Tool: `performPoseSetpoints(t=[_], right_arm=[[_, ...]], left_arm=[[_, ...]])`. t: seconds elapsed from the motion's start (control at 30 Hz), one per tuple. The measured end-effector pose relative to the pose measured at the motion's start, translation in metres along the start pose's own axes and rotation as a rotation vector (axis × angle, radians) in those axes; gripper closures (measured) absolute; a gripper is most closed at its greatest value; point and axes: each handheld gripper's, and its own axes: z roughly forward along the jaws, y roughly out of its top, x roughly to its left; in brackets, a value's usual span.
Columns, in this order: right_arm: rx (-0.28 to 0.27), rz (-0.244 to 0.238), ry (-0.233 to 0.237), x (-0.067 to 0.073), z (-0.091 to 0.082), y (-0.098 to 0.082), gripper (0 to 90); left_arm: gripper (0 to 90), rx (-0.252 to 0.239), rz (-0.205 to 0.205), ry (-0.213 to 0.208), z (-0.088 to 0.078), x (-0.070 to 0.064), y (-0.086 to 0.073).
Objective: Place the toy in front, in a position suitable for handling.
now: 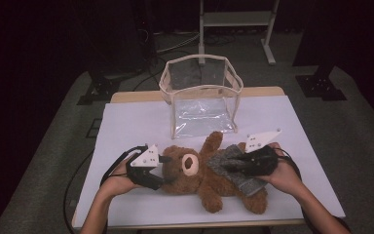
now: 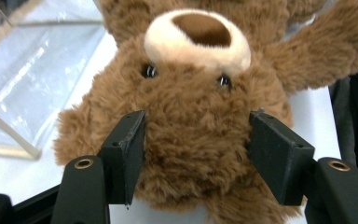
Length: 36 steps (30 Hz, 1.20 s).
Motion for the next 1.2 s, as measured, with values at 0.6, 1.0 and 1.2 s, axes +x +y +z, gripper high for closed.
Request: performPoseSetpoints(t=[0.6,1.0,1.2], right_arm=[[0.005,0.057,-0.082,-0.028,-0.013,-0.018,73.2],[-0.036,0.022,-0.040,-0.012,0.000,0.001,73.6],[-0.025,-0.009,0.036,0.014,0.013,0.005,73.5]], left_arm=[[40.4,-0.045,-0.054,-0.082,0.038,-0.003,0.013],[40.2,-0.050,-0.073,-0.044,0.044,0.001,0.018],[39.7,-0.047,-0.062,-0.030,0.048,0.000,0.022]])
